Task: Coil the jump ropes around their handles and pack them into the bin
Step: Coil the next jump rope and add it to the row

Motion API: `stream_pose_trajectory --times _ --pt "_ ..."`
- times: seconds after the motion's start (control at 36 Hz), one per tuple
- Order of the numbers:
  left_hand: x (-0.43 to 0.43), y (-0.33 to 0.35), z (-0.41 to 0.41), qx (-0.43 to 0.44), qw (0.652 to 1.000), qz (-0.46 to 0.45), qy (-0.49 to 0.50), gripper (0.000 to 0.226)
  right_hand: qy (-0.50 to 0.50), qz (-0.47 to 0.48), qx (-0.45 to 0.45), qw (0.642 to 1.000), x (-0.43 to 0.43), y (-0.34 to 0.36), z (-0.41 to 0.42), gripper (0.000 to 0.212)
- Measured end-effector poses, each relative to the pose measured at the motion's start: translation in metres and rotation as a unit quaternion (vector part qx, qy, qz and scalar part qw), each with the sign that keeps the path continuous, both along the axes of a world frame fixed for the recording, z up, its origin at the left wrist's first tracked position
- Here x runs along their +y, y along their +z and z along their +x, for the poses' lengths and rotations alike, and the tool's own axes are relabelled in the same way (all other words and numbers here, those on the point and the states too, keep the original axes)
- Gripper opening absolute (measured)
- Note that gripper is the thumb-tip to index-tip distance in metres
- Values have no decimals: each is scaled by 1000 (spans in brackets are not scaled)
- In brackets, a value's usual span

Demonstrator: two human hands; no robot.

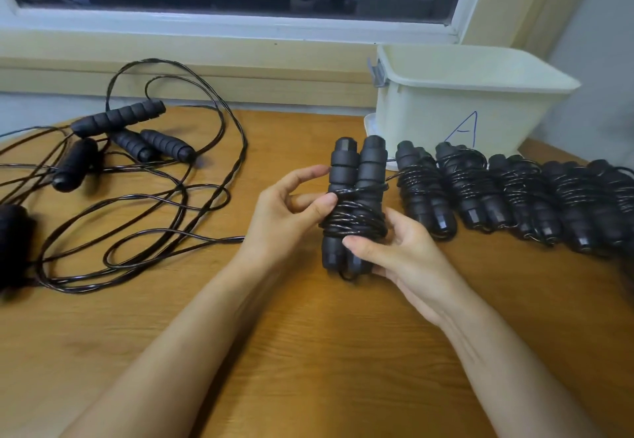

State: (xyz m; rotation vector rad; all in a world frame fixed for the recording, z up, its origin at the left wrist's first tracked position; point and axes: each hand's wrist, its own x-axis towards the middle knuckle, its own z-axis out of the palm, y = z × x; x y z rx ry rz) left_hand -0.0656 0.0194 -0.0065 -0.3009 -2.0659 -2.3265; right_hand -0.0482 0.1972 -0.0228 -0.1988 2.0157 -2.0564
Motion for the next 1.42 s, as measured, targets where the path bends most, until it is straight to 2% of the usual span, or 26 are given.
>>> stream_pose_trajectory --times 0.14,0.36,0.5,0.56,0.61,0.69,0.75,0.92,1.08,1.22,1.42 --pt "1 0 0 -21 999 -27 -14 40 23 0 -1 1000 5 -1 -1 49" --pt "-1 3 -1 -30 1000 7 0 39 28 -21 29 999 7 1 -3 52" --pt "3 -1 0 -26 997 30 63 31 4 -37 25 999 -1 2 -1 68" --pt "5 -4 1 -23 995 27 94 28 -42 -5 59 997 -6 1 0 79" --pt "9 -6 3 -18 993 20 113 26 -98 70 127 985 -12 -2 1 89" --pt "12 -7 5 -8 992 12 123 32 -134 192 234 944 -17 -10 2 89" --pt "12 -7 6 -1 992 5 124 38 -144 250 270 919 -19 -10 3 87" --pt "10 -11 4 24 991 -55 122 36 -113 353 275 887 -18 -10 5 87" --pt "15 -18 4 55 990 -117 64 45 -137 417 225 870 -14 1 9 113" --pt "16 -22 5 81 985 -143 54 50 -149 458 196 854 -15 1 7 126" --pt "18 -24 5 83 988 -113 61 50 -202 544 250 775 -17 -5 6 116"
